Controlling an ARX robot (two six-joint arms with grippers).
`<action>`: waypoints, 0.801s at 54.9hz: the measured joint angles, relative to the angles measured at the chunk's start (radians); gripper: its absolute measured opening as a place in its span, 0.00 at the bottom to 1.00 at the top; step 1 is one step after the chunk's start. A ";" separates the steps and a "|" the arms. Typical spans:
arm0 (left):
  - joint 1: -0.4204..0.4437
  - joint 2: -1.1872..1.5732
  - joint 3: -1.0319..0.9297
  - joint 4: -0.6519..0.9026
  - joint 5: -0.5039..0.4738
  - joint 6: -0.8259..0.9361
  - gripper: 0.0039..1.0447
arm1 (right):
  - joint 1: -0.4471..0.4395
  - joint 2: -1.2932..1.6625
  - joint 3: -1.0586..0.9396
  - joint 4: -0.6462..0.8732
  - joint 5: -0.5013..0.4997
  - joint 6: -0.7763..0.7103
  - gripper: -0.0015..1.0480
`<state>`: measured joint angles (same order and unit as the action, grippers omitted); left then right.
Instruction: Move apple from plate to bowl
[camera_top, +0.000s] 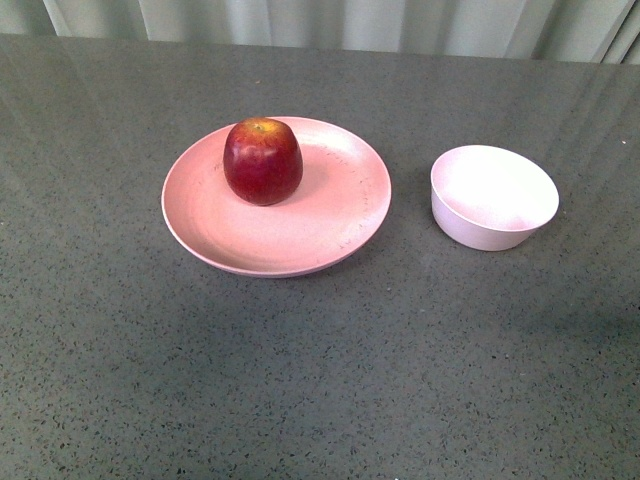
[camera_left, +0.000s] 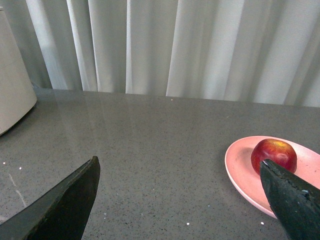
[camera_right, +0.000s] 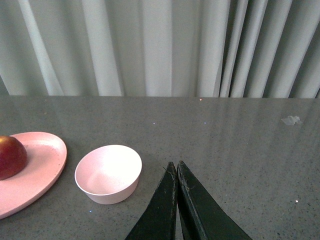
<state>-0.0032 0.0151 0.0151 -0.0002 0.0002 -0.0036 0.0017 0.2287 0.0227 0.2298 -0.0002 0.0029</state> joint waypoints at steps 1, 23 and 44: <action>0.000 0.000 0.000 0.000 0.000 0.000 0.92 | 0.000 -0.005 0.000 -0.005 0.000 0.000 0.02; 0.000 0.000 0.000 0.000 0.000 0.000 0.92 | 0.000 -0.221 0.000 -0.228 0.000 0.000 0.02; 0.060 0.526 0.217 -0.167 0.421 -0.119 0.92 | 0.000 -0.224 0.000 -0.229 -0.001 0.000 0.52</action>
<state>0.0566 0.5407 0.2321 -0.1677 0.4210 -0.1230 0.0017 0.0051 0.0231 0.0013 -0.0010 0.0025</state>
